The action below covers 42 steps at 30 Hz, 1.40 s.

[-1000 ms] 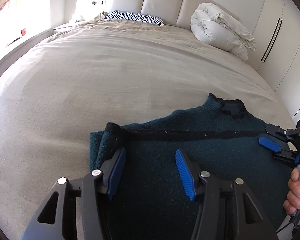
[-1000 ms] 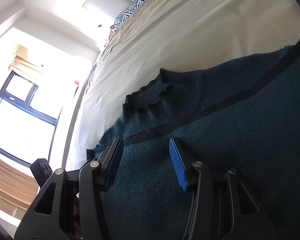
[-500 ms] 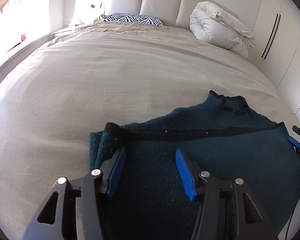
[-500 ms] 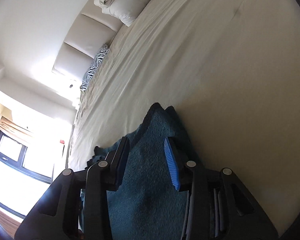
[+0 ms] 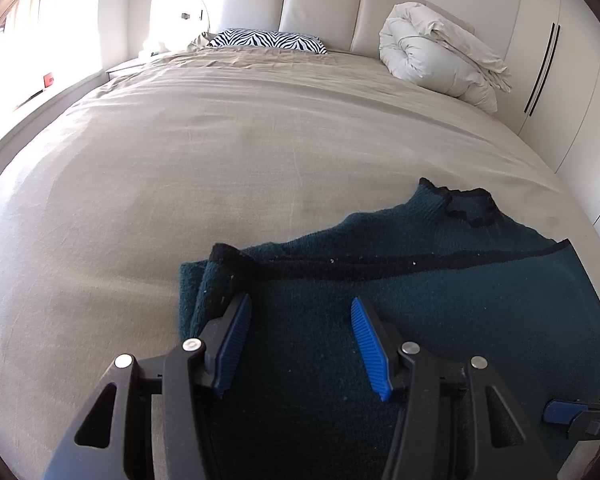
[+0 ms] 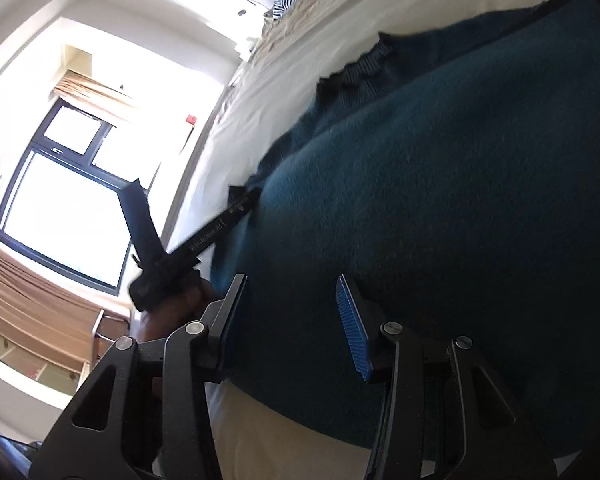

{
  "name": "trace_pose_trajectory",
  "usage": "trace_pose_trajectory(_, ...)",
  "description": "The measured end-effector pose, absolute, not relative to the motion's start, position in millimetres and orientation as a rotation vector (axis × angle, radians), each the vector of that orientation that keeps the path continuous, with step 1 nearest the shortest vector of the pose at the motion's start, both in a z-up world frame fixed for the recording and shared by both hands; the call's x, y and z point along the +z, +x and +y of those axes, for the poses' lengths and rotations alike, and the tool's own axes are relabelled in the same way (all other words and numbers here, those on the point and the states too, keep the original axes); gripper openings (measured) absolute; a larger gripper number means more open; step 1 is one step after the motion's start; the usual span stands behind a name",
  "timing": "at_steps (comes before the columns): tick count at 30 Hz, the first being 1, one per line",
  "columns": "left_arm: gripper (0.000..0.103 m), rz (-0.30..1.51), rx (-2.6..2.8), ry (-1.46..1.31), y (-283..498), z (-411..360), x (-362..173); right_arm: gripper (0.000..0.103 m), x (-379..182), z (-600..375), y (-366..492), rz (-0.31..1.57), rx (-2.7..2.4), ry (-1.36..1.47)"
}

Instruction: Fold small clothes

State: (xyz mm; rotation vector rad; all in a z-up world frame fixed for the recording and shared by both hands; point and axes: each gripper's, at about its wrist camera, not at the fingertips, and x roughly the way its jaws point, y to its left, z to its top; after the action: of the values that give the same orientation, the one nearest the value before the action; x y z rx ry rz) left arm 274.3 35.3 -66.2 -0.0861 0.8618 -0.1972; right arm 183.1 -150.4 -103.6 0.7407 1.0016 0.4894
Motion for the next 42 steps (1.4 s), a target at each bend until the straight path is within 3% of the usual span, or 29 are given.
trace_pose_trajectory(8,0.055,0.857,-0.205,-0.103,273,39,-66,0.042,-109,-244,148,0.886,0.344,0.884)
trace_pose_trajectory(15,0.055,0.860,-0.273,-0.290,245,75,-49,0.043,-102,-339,97,0.768,0.102,0.996)
trace_pose_trajectory(17,0.061,0.849,-0.240,-0.322,225,91,-40,0.045,-92,-355,82,0.744,0.073,1.014)
trace_pose_trajectory(19,0.069,0.838,-0.222,-0.368,202,107,-35,0.051,-85,-354,74,0.735,0.079,1.006)
trace_pose_trajectory(27,0.069,0.964,-0.316,-0.657,153,141,-68,0.051,-71,-266,103,0.798,0.261,0.948)
trace_pose_trajectory(42,0.067,1.164,-0.543,-0.896,183,125,-90,0.051,-60,-217,119,0.891,0.405,0.911)
